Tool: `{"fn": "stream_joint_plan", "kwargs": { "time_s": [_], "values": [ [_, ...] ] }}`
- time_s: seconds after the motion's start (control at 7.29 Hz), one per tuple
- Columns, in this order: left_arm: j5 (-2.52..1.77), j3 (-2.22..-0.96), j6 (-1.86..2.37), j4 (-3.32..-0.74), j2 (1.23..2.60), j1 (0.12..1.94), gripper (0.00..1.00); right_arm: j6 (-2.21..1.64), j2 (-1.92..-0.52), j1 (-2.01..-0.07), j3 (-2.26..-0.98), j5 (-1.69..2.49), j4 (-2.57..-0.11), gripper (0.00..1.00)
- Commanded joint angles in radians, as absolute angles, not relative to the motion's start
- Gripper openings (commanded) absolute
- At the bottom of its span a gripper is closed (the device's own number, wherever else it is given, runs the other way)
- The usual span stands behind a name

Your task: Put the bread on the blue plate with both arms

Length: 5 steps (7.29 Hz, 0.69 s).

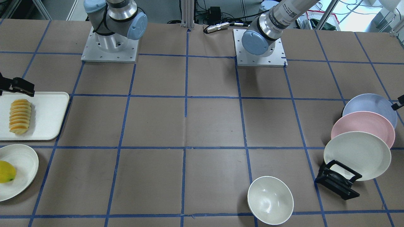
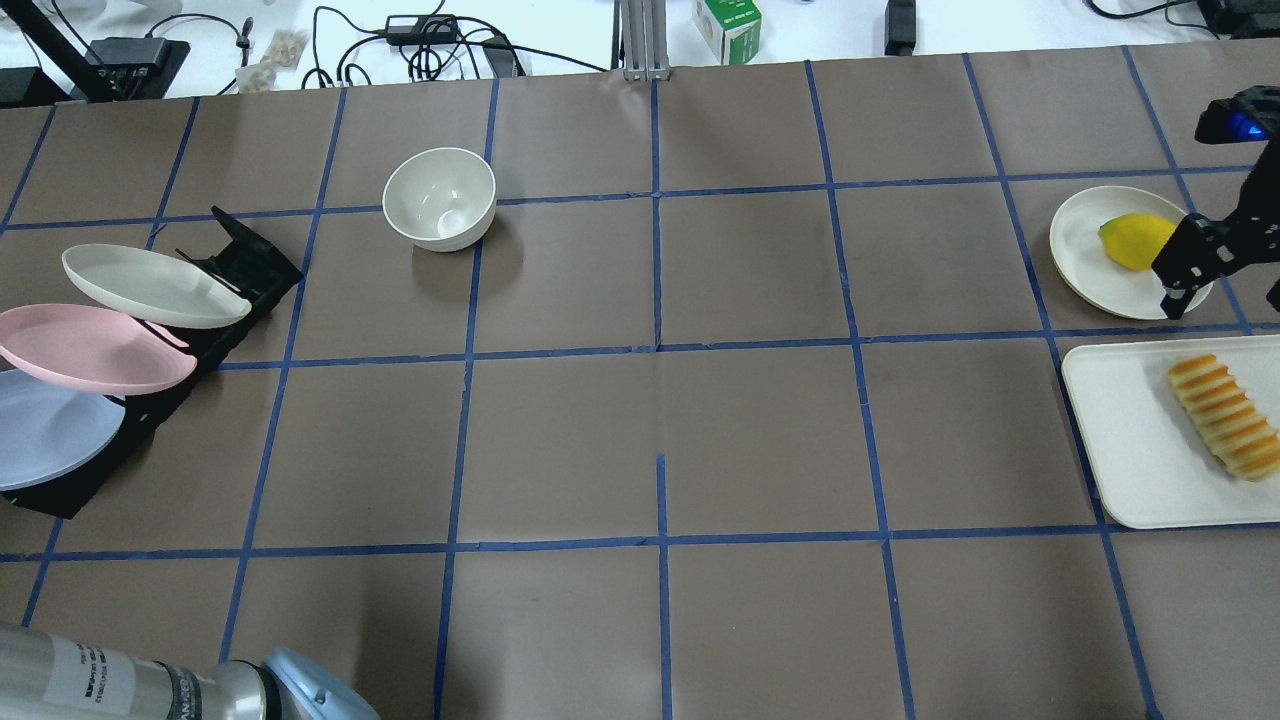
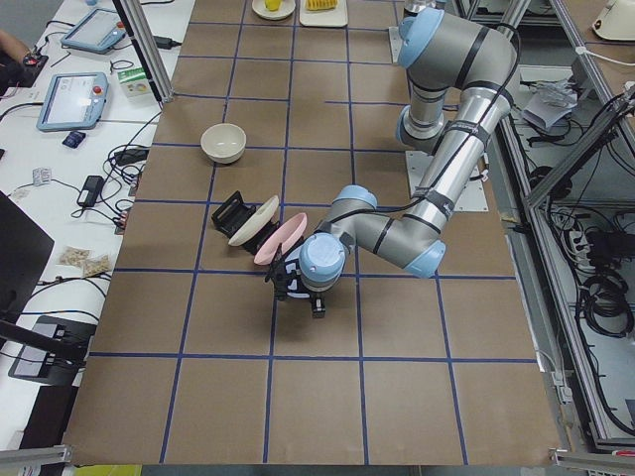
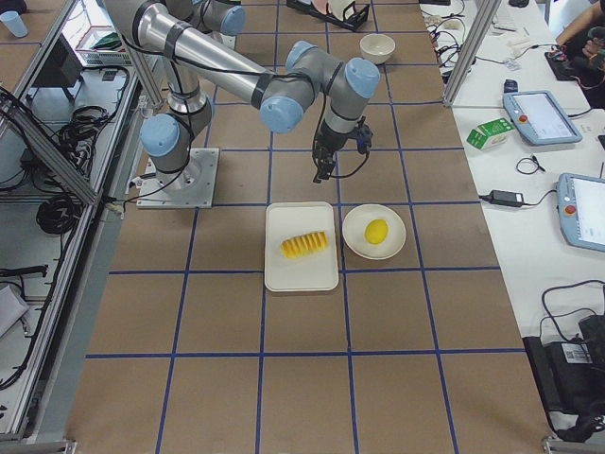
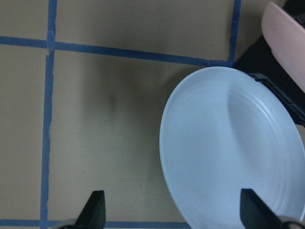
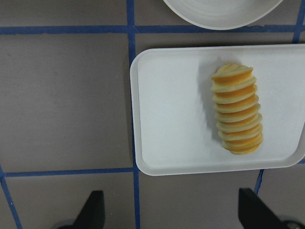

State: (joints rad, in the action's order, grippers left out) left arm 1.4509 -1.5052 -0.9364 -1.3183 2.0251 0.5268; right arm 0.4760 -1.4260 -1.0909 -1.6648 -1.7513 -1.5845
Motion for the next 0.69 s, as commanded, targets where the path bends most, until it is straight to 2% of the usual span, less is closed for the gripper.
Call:
{"fn": "stream_joint_plan", "kwargs": {
  "time_s": [0.0,0.41,0.55],
  "values": [
    [1.428,-1.516,-0.928,-1.316,2.069,0.528,1.00,0.613,-1.408,-1.072,-1.671,-1.752,-1.646,1.00],
    [1.433,-1.516,-0.890,-1.319,2.091,0.528,1.00,0.711,-1.405,-1.042,-1.671,-1.738,-1.712,1.00],
    [1.436,-1.517,-0.873,-1.331,2.091,0.528,0.94,0.747,-1.398,-1.023,-1.672,-1.733,-1.712,1.00]
  ]
}}
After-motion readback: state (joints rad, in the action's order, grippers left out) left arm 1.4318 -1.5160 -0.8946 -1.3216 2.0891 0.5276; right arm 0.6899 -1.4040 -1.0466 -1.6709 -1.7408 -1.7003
